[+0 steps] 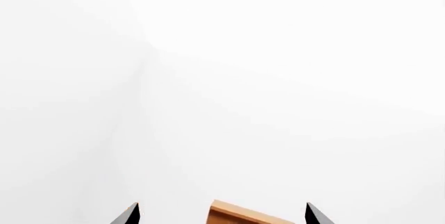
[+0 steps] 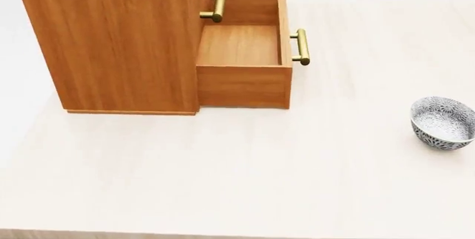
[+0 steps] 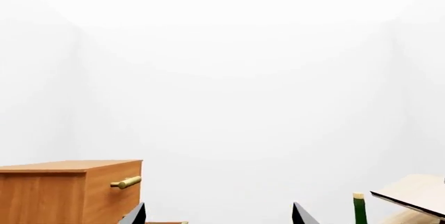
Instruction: Put the bowl on top of the cabinet.
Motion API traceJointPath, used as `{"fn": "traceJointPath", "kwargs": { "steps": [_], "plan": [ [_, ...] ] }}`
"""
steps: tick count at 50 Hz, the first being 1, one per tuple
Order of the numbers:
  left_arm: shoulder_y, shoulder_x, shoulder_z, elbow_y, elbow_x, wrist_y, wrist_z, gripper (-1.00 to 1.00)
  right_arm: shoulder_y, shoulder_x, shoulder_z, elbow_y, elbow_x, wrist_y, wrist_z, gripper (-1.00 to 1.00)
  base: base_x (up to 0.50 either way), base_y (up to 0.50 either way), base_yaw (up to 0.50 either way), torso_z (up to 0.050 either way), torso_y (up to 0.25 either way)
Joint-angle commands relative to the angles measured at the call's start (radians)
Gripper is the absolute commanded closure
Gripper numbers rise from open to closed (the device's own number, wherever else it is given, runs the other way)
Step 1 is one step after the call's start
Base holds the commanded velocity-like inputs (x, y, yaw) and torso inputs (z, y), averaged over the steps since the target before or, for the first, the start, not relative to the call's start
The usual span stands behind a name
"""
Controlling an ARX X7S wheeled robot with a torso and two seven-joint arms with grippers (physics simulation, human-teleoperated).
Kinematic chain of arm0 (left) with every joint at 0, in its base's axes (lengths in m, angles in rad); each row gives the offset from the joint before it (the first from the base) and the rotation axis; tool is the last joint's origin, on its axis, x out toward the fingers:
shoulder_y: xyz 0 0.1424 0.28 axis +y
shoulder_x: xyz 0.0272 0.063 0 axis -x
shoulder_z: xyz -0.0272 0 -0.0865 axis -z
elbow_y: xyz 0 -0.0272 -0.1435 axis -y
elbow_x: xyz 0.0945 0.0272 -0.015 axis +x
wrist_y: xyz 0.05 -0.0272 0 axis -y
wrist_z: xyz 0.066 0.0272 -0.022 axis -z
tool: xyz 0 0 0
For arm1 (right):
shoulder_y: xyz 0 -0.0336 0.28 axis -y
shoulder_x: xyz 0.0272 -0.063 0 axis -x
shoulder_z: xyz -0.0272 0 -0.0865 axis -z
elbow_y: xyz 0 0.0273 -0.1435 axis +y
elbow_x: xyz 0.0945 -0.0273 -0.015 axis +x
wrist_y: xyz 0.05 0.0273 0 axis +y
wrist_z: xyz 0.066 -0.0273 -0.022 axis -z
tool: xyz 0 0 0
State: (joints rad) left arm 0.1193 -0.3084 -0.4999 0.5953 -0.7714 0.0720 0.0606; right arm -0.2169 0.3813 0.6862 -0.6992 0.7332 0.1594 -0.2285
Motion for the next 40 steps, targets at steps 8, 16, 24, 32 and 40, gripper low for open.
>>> {"fn": "traceJointPath", "kwargs": {
  "steps": [8, 16, 24, 32, 40],
  "plan": [
    [0.003, -0.004, 0.006, -0.002, -0.001, 0.004, 0.001, -1.00, -0.016, 0.005, 0.002, -0.002, 0.032, -0.004, -0.019, -1.00, 0.42, 0.00, 0.00, 0.000, 0.000],
    [0.004, -0.003, 0.011, -0.003, 0.000, 0.007, 0.002, -1.00, -0.021, 0.007, -0.002, 0.001, 0.032, -0.005, -0.025, -1.00, 0.50, 0.00, 0.00, 0.000, 0.000],
    [0.006, -0.005, 0.011, -0.004, -0.002, 0.009, 0.003, -1.00, -0.024, 0.008, -0.009, -0.001, 0.023, -0.009, -0.029, -1.00, 0.50, 0.00, 0.00, 0.000, 0.000],
    [0.007, -0.006, 0.014, -0.003, -0.004, 0.010, 0.002, -1.00, -0.027, 0.011, -0.015, 0.000, 0.019, -0.011, -0.035, -1.00, 0.50, 0.00, 0.00, 0.000, 0.000],
    [0.009, -0.008, 0.015, -0.003, -0.005, 0.012, 0.001, -1.00, -0.031, 0.013, -0.020, -0.002, 0.017, -0.014, -0.040, -1.00, 0.50, 0.00, 0.00, 0.000, 0.000]
  ]
}}
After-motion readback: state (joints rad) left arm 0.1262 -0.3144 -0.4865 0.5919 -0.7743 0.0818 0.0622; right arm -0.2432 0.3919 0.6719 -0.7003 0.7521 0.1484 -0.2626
